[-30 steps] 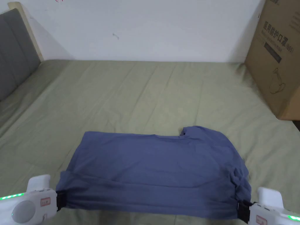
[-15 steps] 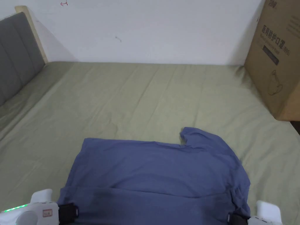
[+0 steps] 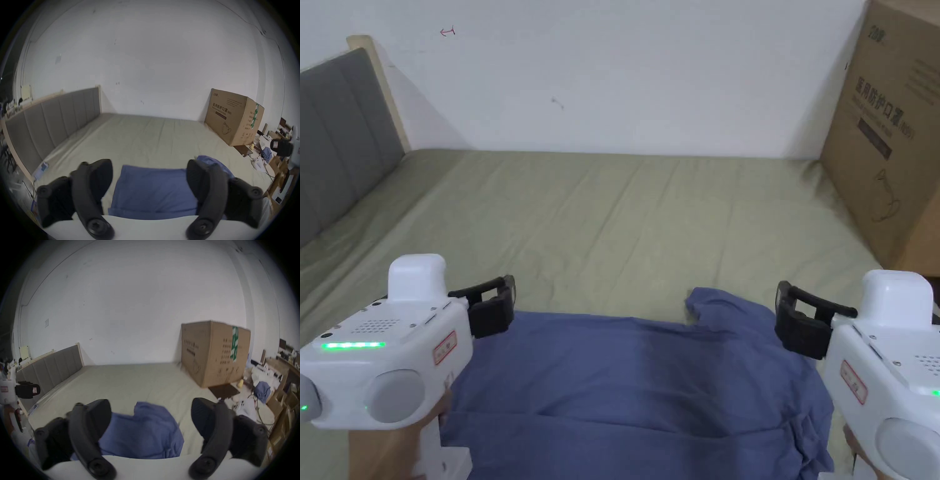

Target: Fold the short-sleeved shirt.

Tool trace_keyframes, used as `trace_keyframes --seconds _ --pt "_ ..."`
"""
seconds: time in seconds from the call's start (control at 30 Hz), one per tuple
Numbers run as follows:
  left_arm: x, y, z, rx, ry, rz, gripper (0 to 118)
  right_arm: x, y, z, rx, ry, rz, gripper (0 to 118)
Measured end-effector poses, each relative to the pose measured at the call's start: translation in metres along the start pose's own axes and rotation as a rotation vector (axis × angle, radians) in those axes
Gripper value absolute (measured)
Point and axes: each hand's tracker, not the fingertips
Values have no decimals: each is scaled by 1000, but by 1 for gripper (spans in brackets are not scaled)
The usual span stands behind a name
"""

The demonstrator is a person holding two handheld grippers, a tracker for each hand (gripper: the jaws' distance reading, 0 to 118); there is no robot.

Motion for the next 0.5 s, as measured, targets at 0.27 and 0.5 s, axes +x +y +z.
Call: trace_keyframes --seconds 0.27,0.5 --pt "8 -4 -33 -11 -79 52 0 -16 4 -19 0 2 6 0" --pt "-21 -4 -119 -207 -75 82 0 -19 0 -62 -51 7 3 0"
